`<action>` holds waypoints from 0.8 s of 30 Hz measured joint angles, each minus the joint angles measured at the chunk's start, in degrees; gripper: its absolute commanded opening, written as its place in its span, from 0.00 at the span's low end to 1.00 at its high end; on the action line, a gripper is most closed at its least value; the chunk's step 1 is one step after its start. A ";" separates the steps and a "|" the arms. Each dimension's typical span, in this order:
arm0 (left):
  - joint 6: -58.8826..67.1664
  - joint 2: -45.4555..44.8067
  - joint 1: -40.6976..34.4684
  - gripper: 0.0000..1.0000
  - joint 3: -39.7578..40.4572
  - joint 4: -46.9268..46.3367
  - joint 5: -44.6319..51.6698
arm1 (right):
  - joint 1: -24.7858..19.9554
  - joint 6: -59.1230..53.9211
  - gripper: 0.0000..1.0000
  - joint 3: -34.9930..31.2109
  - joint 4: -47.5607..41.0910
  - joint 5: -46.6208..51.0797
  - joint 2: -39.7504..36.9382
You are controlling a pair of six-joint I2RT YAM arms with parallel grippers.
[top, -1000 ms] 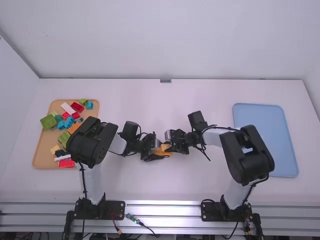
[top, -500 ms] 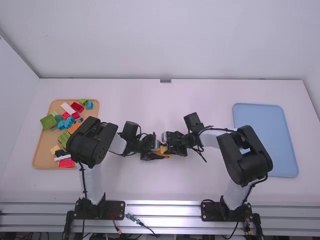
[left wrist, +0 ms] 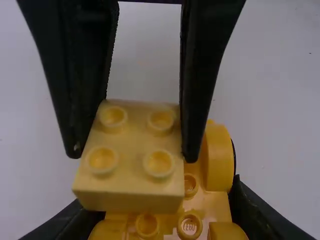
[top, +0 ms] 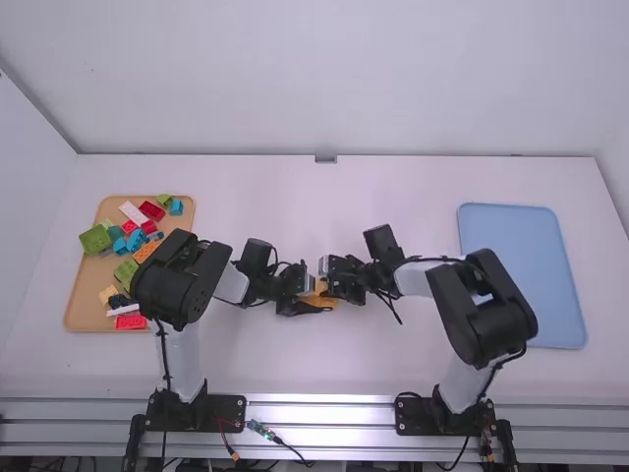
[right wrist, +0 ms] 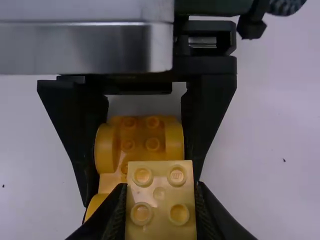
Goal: Assemble lego blocks to make yellow taxi
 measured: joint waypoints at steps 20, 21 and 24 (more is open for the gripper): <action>0.02 0.00 0.00 0.51 0.00 -0.35 0.02 | 0.00 0.04 0.00 -1.31 -5.84 1.95 -6.84; 0.02 0.00 0.00 0.51 0.00 -0.35 0.02 | 0.00 -0.02 0.00 -1.29 -5.16 1.95 -6.43; 0.00 0.00 0.00 0.51 0.00 -0.33 0.02 | 0.00 -0.22 0.00 -1.29 -3.78 1.95 -4.44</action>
